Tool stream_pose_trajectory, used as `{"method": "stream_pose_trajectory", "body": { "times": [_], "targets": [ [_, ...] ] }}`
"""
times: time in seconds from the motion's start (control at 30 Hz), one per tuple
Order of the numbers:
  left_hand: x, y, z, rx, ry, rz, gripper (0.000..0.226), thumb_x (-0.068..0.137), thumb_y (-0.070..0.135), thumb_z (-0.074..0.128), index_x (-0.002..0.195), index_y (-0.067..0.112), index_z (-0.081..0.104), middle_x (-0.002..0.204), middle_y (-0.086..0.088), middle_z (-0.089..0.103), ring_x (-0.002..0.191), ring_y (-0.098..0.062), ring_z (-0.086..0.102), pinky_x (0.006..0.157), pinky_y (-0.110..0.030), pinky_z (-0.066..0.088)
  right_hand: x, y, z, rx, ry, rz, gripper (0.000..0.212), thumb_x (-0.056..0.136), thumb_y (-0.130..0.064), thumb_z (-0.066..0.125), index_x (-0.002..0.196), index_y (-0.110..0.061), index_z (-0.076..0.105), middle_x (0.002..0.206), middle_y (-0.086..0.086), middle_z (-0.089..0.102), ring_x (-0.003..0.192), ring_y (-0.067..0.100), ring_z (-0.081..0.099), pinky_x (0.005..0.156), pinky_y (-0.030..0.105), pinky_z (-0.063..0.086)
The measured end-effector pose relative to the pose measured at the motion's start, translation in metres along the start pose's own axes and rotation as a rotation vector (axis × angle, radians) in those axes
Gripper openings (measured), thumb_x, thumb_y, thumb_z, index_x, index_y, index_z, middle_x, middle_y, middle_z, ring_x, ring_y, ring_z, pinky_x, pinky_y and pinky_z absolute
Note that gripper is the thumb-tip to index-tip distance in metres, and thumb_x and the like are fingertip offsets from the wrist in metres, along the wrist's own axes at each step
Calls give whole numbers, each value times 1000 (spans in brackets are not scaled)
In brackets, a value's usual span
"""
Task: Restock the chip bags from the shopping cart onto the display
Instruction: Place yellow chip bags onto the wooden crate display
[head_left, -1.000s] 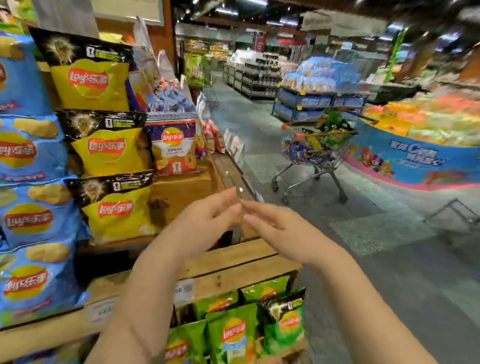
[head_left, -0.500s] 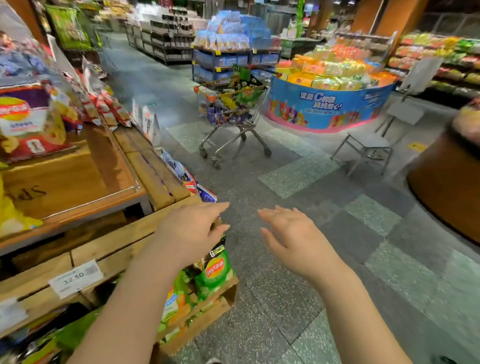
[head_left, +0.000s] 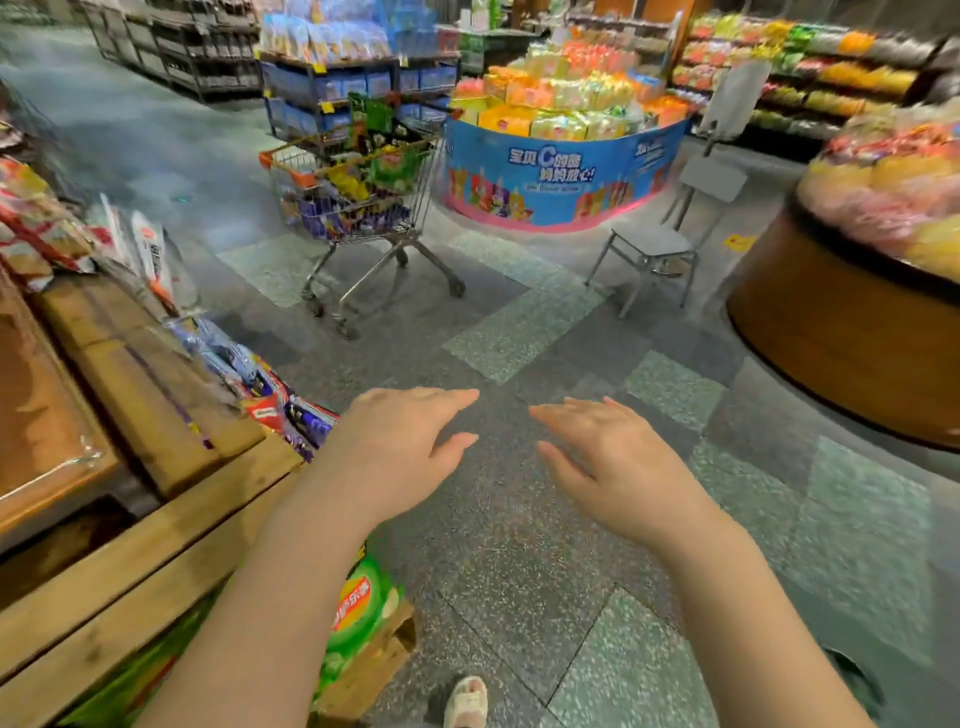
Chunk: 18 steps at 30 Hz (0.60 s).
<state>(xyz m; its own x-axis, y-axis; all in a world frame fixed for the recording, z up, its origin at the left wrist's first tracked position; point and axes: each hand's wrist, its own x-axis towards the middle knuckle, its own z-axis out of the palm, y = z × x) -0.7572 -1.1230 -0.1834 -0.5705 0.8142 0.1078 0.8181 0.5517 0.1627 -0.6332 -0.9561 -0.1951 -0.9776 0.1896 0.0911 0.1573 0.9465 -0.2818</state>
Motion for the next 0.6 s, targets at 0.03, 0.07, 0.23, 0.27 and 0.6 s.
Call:
{"method": "stream_pose_trajectory", "body": {
  "times": [0.03, 0.07, 0.23, 0.27, 0.6],
  "targets": [
    [16, -7, -1, 2, 18, 1, 50, 99, 45, 37, 147, 35, 27, 149, 12, 37, 134, -8, 37, 105, -26, 27, 17, 7, -3, -4, 6, -6, 61, 86, -44, 28, 139, -22, 48, 139, -6, 52, 137, 14, 38, 116, 36, 17],
    [33, -13, -2, -1, 31, -4, 50, 99, 45, 37, 147, 35, 28, 149, 12, 38, 134, -8, 37, 105, -26, 27, 34, 13, -7, -6, 9, -17, 61, 85, -43, 28, 139, -22, 48, 139, -6, 52, 136, 15, 39, 115, 37, 18],
    [111, -46, -11, -8, 62, -16, 51, 98, 47, 37, 147, 36, 28, 147, 13, 39, 132, -8, 39, 104, -25, 28, 114, 45, -21, 19, 63, -20, 58, 87, -42, 33, 137, -18, 51, 135, -1, 57, 132, 17, 45, 113, 39, 23],
    [125, -52, -10, -8, 74, -12, 50, 98, 47, 37, 146, 36, 29, 147, 13, 39, 133, -8, 39, 104, -24, 28, 128, 50, -21, 11, 69, -22, 55, 90, -41, 35, 137, -19, 50, 135, -1, 57, 131, 18, 45, 113, 38, 23],
    [262, -109, 11, -29, 19, -50, 50, 98, 47, 38, 146, 37, 29, 147, 12, 41, 131, -9, 42, 107, -29, 29, 280, 112, -11, 44, 3, -69, 54, 91, -43, 36, 130, -13, 57, 127, 5, 63, 121, 24, 56, 105, 39, 35]
  ]
}}
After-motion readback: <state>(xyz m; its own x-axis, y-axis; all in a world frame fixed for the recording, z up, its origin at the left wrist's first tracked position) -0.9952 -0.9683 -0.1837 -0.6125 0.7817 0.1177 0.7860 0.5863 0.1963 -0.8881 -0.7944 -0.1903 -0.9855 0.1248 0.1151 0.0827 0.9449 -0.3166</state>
